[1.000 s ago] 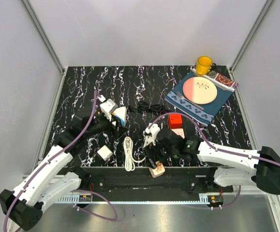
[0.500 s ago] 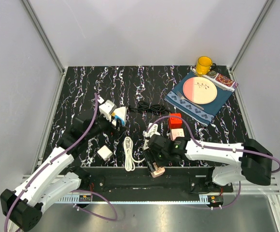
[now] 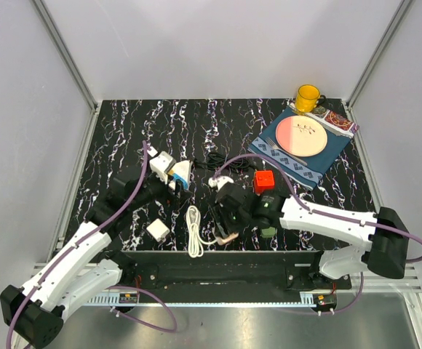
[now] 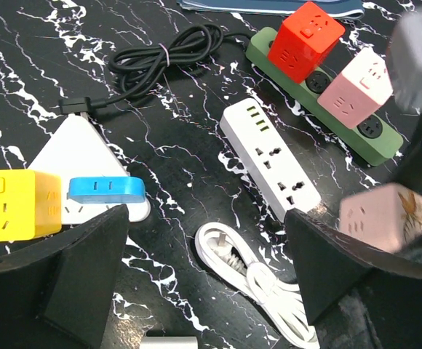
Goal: Insert the plug
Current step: Pick up the plug from the center of the board.
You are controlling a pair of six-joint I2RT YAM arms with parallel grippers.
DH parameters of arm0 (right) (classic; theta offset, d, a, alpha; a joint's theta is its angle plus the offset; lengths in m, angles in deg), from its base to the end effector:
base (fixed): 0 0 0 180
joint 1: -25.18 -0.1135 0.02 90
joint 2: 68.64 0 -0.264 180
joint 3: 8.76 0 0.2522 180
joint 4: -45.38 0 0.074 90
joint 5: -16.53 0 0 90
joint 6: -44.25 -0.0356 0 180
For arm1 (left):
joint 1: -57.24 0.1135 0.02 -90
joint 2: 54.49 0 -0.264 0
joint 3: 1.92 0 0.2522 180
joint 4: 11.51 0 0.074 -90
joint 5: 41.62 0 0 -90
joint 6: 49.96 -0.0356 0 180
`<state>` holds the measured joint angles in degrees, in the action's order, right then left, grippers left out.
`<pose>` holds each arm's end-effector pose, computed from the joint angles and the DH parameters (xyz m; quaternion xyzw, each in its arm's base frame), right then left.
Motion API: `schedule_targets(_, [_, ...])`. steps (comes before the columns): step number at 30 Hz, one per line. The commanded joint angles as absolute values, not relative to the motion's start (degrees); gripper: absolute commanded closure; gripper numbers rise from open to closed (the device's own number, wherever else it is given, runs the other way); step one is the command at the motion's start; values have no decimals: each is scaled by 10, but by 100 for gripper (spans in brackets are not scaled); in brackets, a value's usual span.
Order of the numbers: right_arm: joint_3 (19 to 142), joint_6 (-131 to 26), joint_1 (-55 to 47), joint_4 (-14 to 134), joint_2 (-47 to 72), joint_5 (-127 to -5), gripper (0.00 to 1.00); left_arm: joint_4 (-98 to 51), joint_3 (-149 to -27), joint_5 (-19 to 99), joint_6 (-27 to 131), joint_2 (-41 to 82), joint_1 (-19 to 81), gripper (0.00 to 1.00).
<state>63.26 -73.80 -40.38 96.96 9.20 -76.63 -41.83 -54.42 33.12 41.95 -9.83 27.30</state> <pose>0.1153 0.2489 0.2537 -0.3012 0.9110 0.1864 0.2113 0.1532 -0.0990 0.2920 0.2711 0.7816 -0.2573 0.4994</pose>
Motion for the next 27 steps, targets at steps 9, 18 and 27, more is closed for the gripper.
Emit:
schedule_targets(9, [753, -408, -305, 967, 112, -742, 100, -399, -552, 217, 387, -92, 276, 8])
schedule_targets(18, [752, -226, -301, 911, 75, -653, 99, -378, -558, 299, 567, -66, 281, 8])
schedule_targets(27, [737, -157, -301, 893, 36, -577, 94, -263, -547, 179, 787, -22, 306, 1])
